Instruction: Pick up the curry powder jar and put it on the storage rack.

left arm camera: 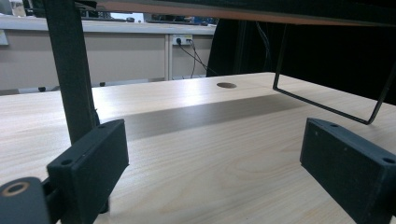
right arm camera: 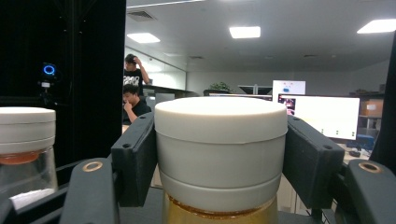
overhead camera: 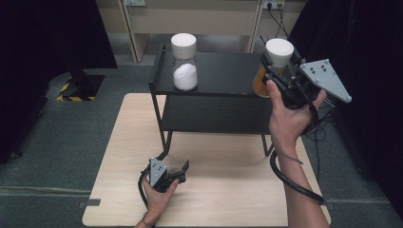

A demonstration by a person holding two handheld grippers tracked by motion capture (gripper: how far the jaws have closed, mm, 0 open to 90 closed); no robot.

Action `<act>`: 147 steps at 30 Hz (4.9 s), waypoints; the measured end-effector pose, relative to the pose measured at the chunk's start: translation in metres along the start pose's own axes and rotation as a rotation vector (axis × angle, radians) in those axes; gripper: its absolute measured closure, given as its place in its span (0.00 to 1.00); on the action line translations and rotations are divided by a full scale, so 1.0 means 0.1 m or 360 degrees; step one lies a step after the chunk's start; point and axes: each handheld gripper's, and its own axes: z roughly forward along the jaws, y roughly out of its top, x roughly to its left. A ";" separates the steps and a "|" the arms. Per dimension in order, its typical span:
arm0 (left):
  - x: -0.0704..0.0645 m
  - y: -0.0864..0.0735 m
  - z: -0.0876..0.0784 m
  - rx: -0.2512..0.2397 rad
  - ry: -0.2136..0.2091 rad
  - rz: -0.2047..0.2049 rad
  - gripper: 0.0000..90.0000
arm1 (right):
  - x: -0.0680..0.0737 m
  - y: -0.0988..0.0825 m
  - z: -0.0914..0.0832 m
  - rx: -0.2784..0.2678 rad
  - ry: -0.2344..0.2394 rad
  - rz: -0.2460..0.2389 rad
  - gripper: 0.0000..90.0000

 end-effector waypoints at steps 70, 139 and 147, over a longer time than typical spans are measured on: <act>0.00 0.00 0.00 0.0004 0.0002 0.0004 0.08 | -0.10 -0.19 0.26 0.0035 -0.0008 0.0064 0.04; 0.00 0.00 0.00 0.0001 0.0000 0.0001 0.07 | -0.16 -0.84 -0.78 0.0002 0.0152 -0.0010 0.04; 0.00 0.00 0.00 0.0002 0.0000 0.0001 0.07 | -0.14 -0.93 -0.85 0.0008 0.0164 -0.0008 0.04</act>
